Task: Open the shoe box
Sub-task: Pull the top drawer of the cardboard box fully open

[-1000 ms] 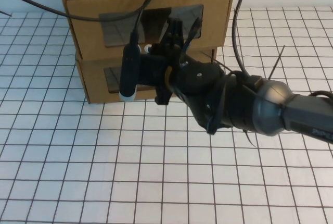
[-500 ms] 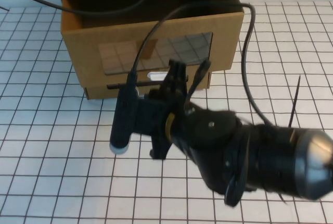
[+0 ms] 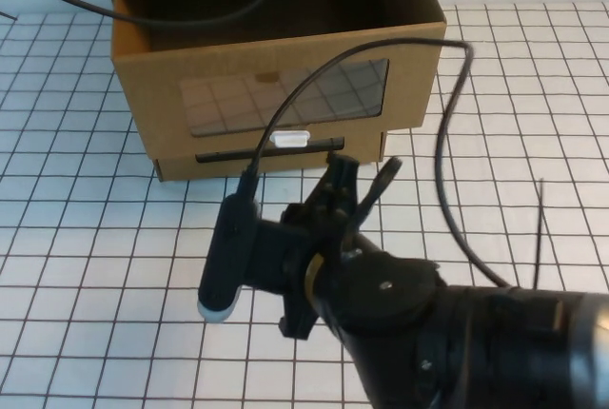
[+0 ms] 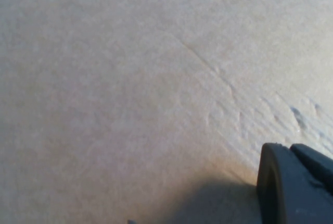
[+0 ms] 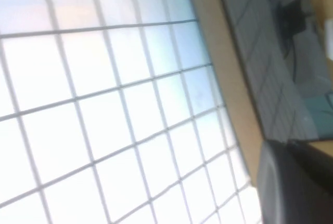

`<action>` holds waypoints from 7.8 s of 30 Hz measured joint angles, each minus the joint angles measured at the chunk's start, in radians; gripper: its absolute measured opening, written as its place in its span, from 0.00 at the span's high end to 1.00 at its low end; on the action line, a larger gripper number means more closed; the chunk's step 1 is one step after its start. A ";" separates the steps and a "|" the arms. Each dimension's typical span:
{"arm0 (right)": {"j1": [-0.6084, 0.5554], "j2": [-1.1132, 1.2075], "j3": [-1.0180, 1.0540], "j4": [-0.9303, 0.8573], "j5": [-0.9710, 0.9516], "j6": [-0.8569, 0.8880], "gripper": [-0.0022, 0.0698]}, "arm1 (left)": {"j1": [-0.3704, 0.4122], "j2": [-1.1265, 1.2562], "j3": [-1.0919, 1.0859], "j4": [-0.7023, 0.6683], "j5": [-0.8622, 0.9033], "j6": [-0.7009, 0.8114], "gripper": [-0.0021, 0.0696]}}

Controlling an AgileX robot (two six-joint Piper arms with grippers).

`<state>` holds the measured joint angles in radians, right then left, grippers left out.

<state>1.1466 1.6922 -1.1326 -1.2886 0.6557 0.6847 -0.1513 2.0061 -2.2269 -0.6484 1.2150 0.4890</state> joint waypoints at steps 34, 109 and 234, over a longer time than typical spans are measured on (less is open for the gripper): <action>-0.149 0.040 -0.010 -0.281 -0.168 0.022 0.64 | 0.000 0.000 0.000 0.000 0.000 -0.004 0.97; -0.152 0.176 -0.120 -0.390 0.003 0.022 0.96 | 0.000 0.000 0.000 -0.002 0.000 -0.027 0.97; -1.124 -1.697 1.157 1.289 -0.463 -0.656 0.99 | 0.000 -1.812 2.253 -0.248 -1.055 0.396 0.97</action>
<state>0.0224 -0.0046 0.0241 0.0000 0.1928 0.0283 -0.1513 0.1943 0.0264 -0.8962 0.1598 0.8854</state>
